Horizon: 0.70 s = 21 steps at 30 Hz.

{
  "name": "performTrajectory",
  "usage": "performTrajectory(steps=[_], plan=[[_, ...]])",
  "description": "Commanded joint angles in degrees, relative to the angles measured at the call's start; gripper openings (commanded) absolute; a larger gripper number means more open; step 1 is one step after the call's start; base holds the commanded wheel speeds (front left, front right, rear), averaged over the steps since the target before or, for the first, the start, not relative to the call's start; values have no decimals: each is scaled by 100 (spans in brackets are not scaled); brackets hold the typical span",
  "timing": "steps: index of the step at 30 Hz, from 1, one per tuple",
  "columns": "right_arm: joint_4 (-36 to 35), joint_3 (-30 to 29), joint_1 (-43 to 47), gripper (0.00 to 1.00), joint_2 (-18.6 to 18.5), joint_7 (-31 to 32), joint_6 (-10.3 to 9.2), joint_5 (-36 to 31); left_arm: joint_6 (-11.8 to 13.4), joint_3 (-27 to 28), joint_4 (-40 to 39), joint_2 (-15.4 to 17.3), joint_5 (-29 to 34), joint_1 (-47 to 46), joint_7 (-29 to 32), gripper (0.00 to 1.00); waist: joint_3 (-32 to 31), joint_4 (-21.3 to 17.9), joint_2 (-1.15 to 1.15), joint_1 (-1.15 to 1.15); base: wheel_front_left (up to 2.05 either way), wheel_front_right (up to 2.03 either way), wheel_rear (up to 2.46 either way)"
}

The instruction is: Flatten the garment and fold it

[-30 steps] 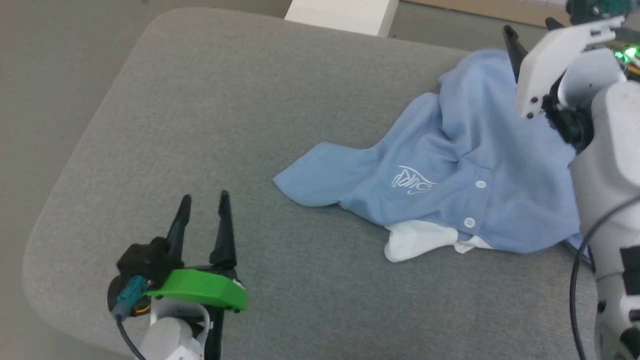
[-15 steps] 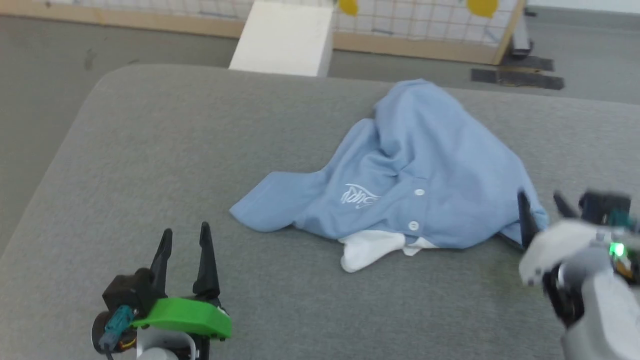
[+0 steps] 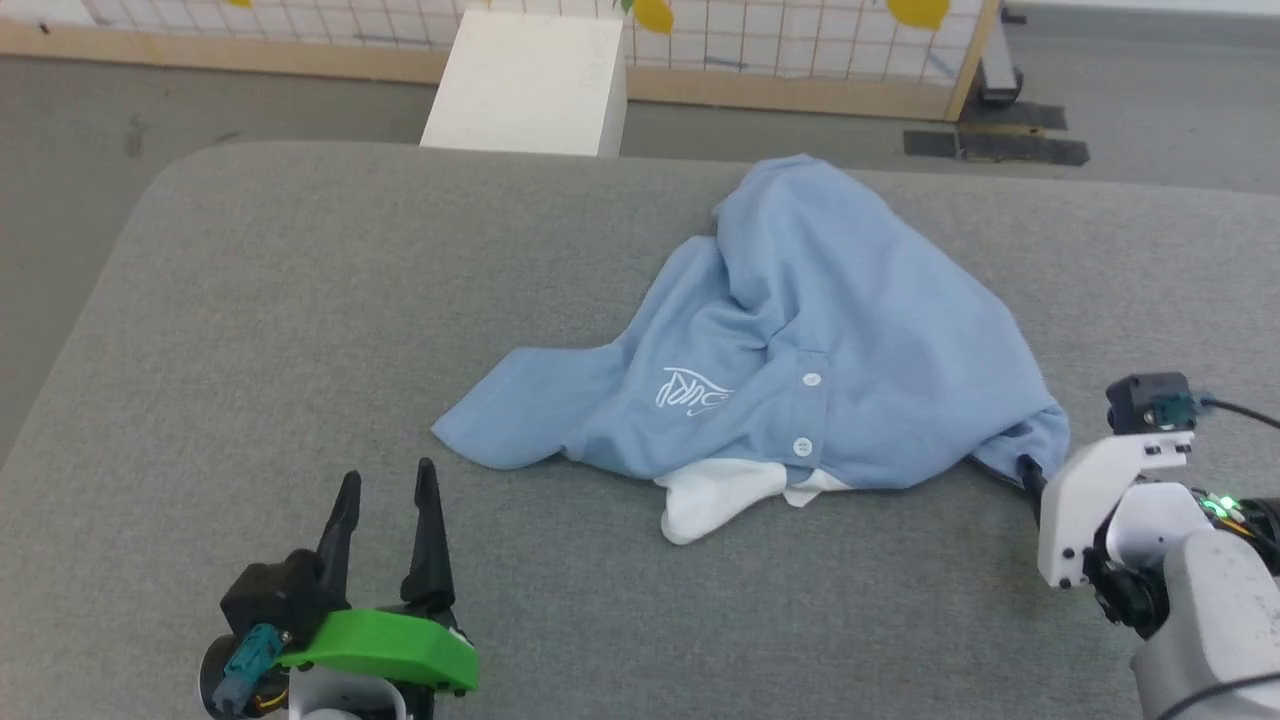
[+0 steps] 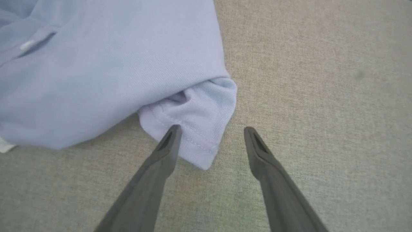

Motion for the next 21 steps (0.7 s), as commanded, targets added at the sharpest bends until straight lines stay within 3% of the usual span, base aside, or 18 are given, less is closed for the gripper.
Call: performTrajectory(steps=[1,4,5,6,7,10,14,17,21], plan=[[114,54,-130,100,-3,93,-9,-57,-23,-25,22,-15,-56,-86,-23,100,129,106,0,0,0,0,0],[408,162,-229,100,-16,354,-9,-68,-19,-38,53,-23,-68,-120,-23,100,185,149,0,0,0,0,0],[504,162,-263,50,-13,454,-9,-21,-19,-43,65,-24,-70,-126,-23,100,200,160,0,0,0,0,0],[533,157,-292,20,-23,462,-9,10,-18,-45,74,-26,-73,-132,-23,100,205,168,0,0,0,0,0],[537,169,-317,0,-60,443,-9,48,-17,-47,85,-27,-77,-138,-23,100,207,177,0,0,0,0,0],[499,149,-329,0,-286,517,-9,246,-9,-42,99,-30,-90,-143,-24,100,206,184,0,0,0,0,0],[376,-185,-357,0,-1004,729,-9,348,-29,-68,110,-24,-97,-176,-24,100,206,215,0,0,0,0,0],[299,-590,-407,0,-1594,883,-9,208,-54,-109,122,-4,-90,-233,-11,100,226,267,0,0,0,0,0],[238,-1014,-426,3,-2008,881,-9,-112,-76,-139,135,20,-89,-302,-6,100,268,317,0,0,0,0,0]])
